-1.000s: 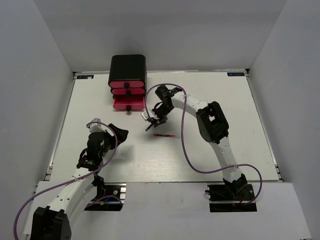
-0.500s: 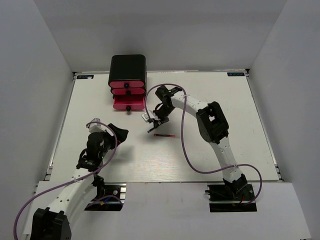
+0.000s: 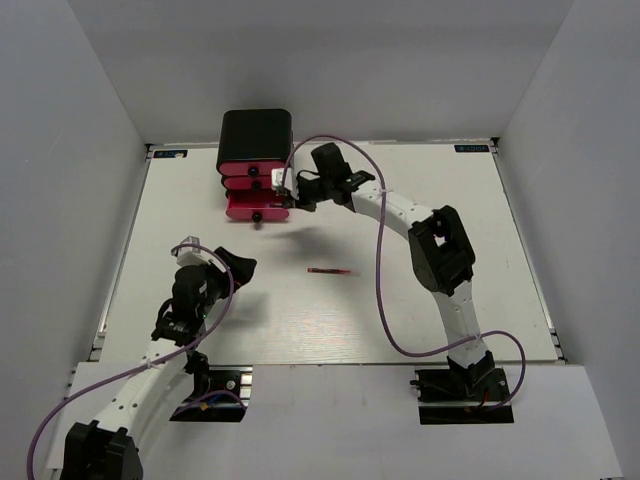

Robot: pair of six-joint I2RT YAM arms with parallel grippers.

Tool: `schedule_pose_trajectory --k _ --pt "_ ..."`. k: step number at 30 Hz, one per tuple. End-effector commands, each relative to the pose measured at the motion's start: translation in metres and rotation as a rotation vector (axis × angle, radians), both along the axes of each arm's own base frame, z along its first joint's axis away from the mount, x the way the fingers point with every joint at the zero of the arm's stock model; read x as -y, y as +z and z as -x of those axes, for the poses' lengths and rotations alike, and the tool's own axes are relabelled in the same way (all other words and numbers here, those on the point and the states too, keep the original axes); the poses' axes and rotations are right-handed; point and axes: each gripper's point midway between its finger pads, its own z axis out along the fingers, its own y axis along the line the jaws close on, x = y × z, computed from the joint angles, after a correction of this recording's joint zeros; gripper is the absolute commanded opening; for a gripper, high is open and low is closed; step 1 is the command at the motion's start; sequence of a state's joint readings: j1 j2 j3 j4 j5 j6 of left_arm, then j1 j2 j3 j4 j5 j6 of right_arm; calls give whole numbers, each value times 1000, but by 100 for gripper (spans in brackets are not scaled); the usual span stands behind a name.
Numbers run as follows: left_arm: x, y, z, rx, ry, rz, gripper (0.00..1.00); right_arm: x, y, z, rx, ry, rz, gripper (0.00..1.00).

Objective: Sort the stationery into containers
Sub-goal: Pick up the pen from the center of the board, then place the pen in the drawer.

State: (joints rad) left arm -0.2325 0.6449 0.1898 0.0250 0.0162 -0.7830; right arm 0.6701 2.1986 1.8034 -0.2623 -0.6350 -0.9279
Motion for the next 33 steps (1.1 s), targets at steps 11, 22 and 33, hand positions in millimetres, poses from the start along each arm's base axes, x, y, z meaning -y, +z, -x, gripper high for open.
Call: schedule_pose_trajectory --k 11,22,33 --pt "1 15 1 33 -6 5 100 -72 104 -27 95 23 -482 0" --pt "1 13 1 13 -2 9 100 -96 86 -41 110 33 -546 0" --pt "5 18 -2 33 -19 21 100 -79 97 -31 112 45 -531 41"
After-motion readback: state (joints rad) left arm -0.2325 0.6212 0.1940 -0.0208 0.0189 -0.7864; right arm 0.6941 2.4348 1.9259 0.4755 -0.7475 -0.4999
